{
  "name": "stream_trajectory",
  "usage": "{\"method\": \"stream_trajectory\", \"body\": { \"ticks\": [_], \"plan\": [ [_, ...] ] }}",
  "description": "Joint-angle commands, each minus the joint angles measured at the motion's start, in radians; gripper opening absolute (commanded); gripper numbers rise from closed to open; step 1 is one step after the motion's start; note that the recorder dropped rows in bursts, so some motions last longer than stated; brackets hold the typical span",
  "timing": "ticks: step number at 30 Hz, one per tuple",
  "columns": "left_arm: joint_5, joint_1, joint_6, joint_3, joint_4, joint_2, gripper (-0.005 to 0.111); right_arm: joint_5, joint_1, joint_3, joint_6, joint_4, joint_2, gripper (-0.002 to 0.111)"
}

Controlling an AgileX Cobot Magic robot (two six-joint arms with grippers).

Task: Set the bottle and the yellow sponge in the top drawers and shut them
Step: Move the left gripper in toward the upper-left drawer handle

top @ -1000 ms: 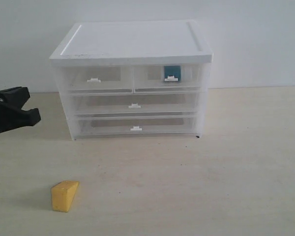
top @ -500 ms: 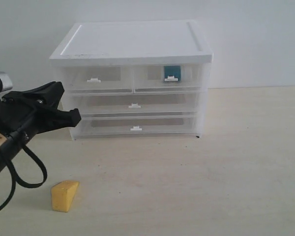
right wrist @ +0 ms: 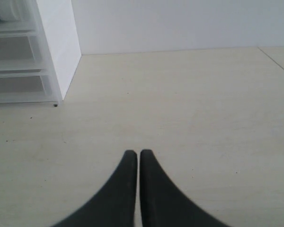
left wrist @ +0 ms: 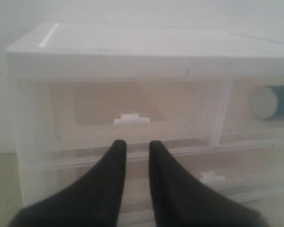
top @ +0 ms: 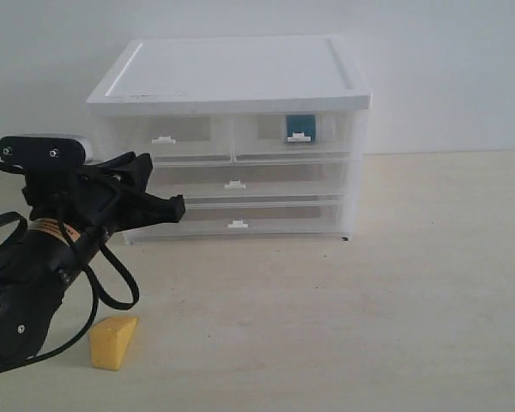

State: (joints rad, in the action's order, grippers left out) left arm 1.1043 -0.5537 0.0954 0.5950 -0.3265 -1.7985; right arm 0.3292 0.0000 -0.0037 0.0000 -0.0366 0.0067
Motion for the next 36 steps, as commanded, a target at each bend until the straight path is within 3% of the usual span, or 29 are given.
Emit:
{"method": "stream_trajectory", "body": {
  "ticks": [1, 3, 6, 19, 21, 32, 36],
  "plan": [
    [0.005, -0.003, -0.009, 0.008, 0.126, -0.014, 0.045, -0.006, -0.001, 0.004, 0.0, 0.003, -0.007, 0.0],
    [0.013, -0.003, -0.04, 0.011, 0.16, -0.014, 0.059, -0.006, -0.001, 0.004, 0.0, 0.003, -0.007, 0.0],
    [0.013, -0.003, -0.077, 0.017, 0.158, -0.014, 0.07, -0.006, -0.001, 0.004, 0.0, 0.003, -0.007, 0.0],
    [0.06, -0.005, 0.018, 0.098, -0.06, -0.11, 0.07, -0.006, -0.001, 0.004, 0.0, 0.003, -0.007, 0.0],
    [0.117, -0.01, 0.028, 0.12, -0.067, -0.153, 0.07, -0.006, -0.001, 0.004, 0.0, 0.003, -0.007, 0.0],
    [0.117, -0.028, 0.028, 0.2, -0.121, -0.196, 0.07, -0.006, -0.001, 0.004, 0.0, 0.003, -0.007, 0.0],
    [0.117, -0.028, 0.028, 0.25, -0.172, -0.227, 0.063, -0.006, -0.001, 0.004, 0.0, 0.003, -0.007, 0.0]
  ]
}}
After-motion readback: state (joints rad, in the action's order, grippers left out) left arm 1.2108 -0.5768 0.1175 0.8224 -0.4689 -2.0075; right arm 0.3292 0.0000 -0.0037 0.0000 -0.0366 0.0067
